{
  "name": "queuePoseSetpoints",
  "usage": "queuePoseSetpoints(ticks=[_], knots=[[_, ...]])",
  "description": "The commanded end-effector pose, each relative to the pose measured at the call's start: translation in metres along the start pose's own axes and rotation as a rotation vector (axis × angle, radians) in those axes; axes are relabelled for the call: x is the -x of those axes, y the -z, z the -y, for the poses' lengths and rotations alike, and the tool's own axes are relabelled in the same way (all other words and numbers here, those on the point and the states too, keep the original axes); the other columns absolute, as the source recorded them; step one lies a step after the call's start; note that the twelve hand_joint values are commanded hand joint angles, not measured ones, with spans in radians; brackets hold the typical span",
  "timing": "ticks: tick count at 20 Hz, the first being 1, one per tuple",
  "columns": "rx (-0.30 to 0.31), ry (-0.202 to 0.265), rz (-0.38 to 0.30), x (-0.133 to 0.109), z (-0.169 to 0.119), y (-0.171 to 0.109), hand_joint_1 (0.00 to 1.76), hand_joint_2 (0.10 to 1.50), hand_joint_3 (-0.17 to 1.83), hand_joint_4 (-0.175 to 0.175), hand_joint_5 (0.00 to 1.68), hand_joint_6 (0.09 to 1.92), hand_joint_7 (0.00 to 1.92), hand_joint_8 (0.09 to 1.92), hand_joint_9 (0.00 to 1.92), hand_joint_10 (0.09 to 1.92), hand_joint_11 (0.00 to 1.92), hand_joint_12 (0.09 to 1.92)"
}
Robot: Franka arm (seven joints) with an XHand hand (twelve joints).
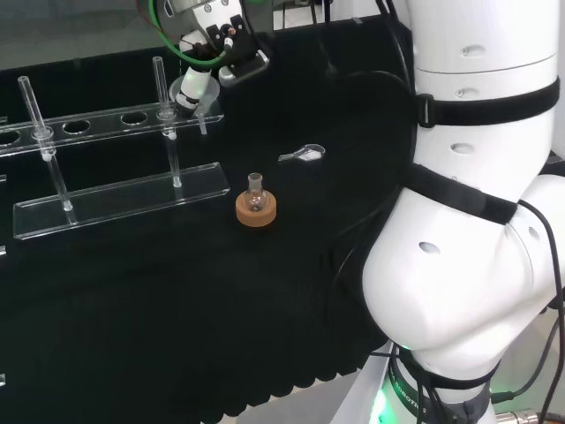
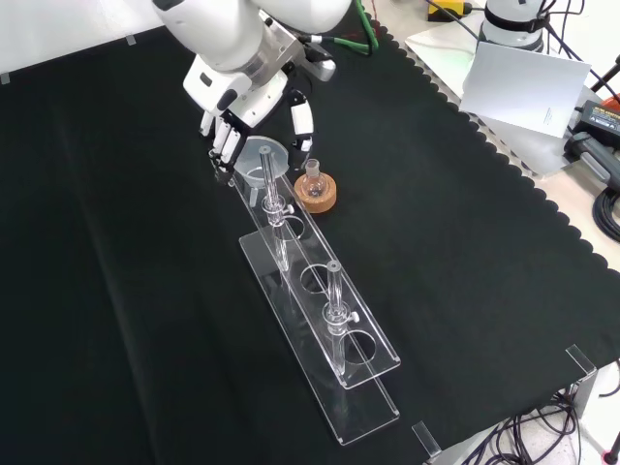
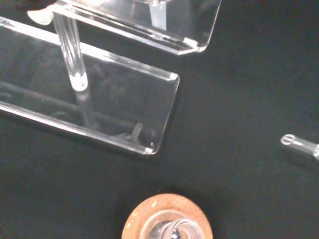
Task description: Pick up the funnel from the transparent funnel stand.
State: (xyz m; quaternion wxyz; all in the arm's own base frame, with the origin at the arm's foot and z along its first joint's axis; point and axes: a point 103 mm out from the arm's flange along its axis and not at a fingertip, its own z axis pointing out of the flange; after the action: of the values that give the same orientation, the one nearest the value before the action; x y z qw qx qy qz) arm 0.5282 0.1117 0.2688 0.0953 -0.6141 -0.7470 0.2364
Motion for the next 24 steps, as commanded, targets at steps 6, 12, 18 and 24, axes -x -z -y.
queuePoseSetpoints(ticks=[6,12,18,24], knots=[[0.061,-0.03,0.084,0.0,0.009,0.02,0.74,0.73,0.55,-0.061,0.6,0.53,0.68,0.71,1.06,0.4,0.68,1.24],[0.008,-0.006,0.0,0.002,0.01,0.012,0.55,0.68,0.49,-0.057,0.19,0.18,0.15,0.71,0.48,0.62,0.45,1.35],[-0.013,-0.01,-0.02,0.006,0.008,0.003,0.39,0.66,0.24,-0.037,0.0,0.09,0.0,0.09,0.01,0.76,0.25,1.49],[-0.014,-0.012,-0.004,0.009,0.003,-0.005,0.4,0.68,0.18,-0.04,0.0,0.09,0.0,0.09,0.0,0.73,0.23,1.5]])
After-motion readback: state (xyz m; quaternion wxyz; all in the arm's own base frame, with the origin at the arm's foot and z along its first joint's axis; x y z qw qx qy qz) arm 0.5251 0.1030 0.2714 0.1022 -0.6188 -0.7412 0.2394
